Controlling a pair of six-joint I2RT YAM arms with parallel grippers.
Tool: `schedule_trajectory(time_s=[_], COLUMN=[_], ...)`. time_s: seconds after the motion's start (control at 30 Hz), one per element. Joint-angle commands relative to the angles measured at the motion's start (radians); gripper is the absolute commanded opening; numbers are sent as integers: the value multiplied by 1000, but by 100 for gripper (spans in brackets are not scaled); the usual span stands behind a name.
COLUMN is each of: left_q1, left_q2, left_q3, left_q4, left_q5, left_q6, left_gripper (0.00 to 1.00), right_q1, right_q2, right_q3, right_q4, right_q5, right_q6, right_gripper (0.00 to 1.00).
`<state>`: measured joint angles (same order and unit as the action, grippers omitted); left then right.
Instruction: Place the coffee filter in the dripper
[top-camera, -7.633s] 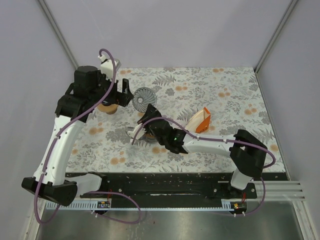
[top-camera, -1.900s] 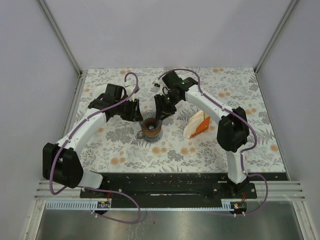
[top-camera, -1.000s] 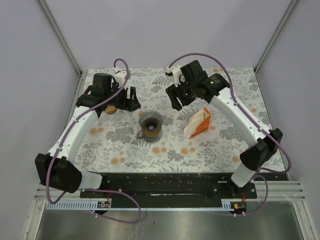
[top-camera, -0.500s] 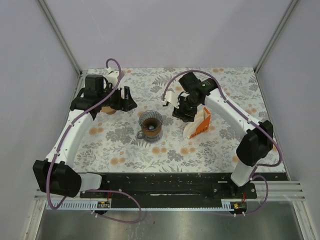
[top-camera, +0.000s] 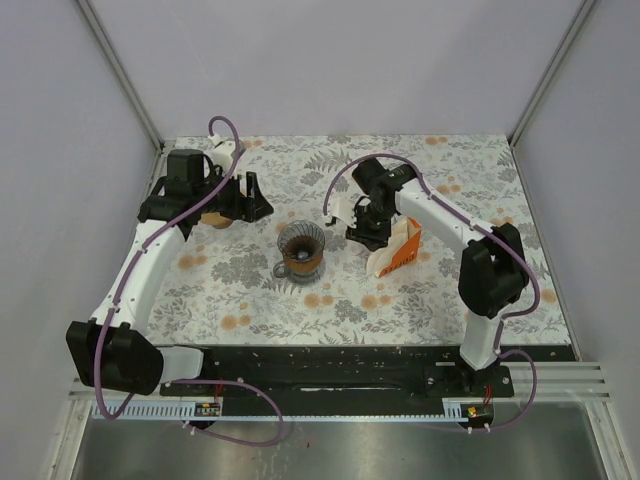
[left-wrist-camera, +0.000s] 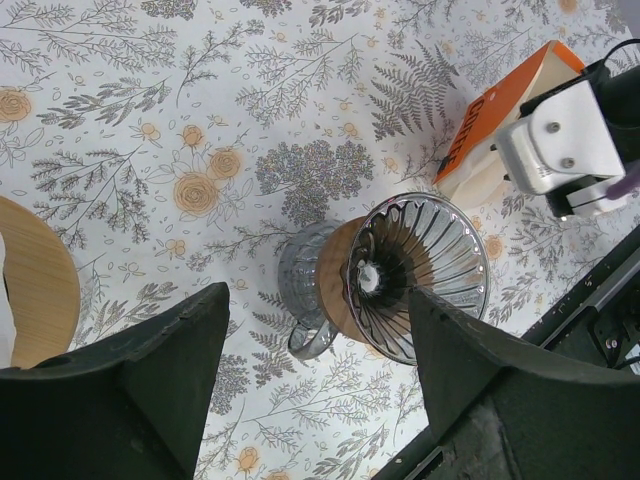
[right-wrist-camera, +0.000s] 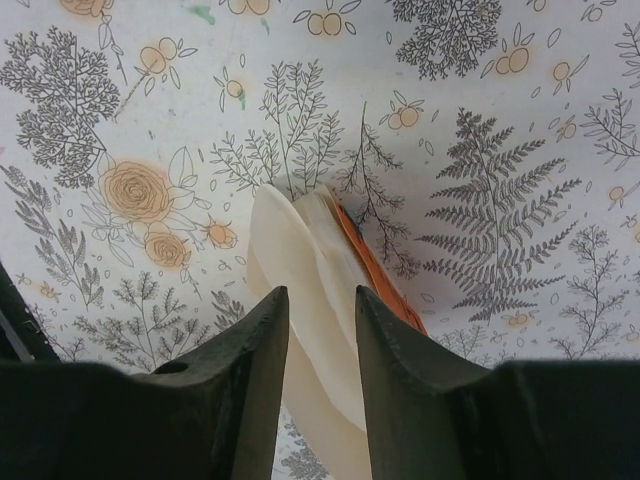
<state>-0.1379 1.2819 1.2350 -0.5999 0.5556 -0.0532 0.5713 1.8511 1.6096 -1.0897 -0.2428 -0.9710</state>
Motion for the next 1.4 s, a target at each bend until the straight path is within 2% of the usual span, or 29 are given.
schedule_trajectory(time_s=[0.0,0.33,0.6,0.73,0.87,1.17,1.37], left_q1=[11,18,23,27,31,37,38], left_q2=[-13,-3,2,7,13,19,22], left_q3=[-2,-3,-5,-5,-5,-3,-3], left_q4=[52,52,52,52,52,52,54], left_q5=[33,41,50,52,56,61,66], left_q6=[0,-5,-8,-10,-14,-16,-17], left_gripper=[76,76,76,76,76,76,76], right_q1=[1,1,1,1,1,4,4], right_q2=[48,82,115,106,103,36,11], right_q3=[1,-22,-33,-30,-30,-10,-13], right_q4=[33,39,42,42,37,39,33], right_q5=[23,34,79,60,56,14,10], right_q6=[-11,-17,-11,-15,-20,-17,-11], right_gripper=[42,42,39,23,15,6,6])
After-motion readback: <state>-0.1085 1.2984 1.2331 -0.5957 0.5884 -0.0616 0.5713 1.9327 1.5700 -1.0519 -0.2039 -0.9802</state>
